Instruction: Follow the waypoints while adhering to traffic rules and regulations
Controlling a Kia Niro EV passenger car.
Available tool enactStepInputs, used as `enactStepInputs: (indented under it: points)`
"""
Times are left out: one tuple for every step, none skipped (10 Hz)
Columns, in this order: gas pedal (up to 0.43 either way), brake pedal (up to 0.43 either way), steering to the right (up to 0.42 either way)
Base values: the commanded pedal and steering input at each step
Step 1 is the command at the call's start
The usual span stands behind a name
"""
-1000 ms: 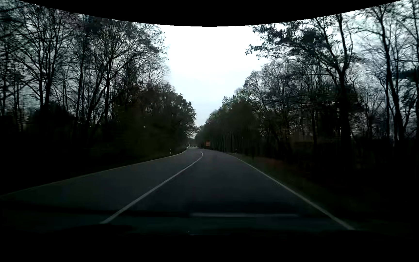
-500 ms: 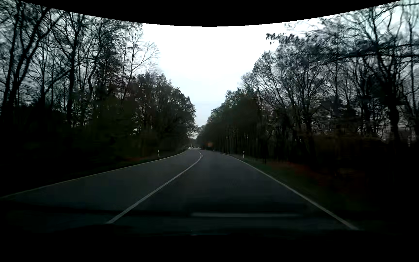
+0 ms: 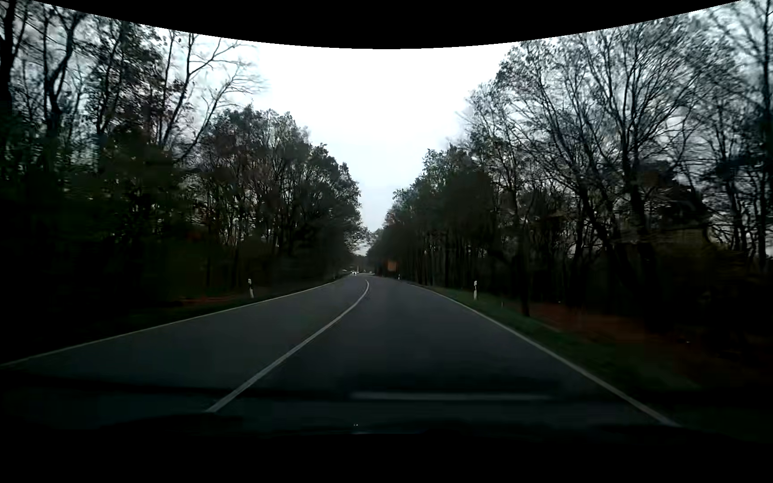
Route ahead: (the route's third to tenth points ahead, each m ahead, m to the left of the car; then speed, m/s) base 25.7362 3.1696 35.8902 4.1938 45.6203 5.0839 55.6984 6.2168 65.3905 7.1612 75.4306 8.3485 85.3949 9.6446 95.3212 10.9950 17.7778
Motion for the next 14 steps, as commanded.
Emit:
enactStepInputs:
  points:
    - [0.189, 0.0, -0.007]
    - [0.189, 0.0, -0.008]
    - [0.189, 0.0, -0.009]
    - [0.189, 0.0, -0.01]
    - [0.189, 0.0, -0.01]
    - [0.189, 0.0, -0.01]
    - [0.189, 0.0, -0.01]
    - [0.189, 0.0, -0.011]
    - [0.189, 0.0, -0.01]
    - [0.189, 0.0, -0.011]
    - [0.189, 0.0, -0.01]
    - [0.189, 0.0, -0.011]
    - [0.189, 0.0, -0.011]
    - [0.189, 0.0, -0.011]
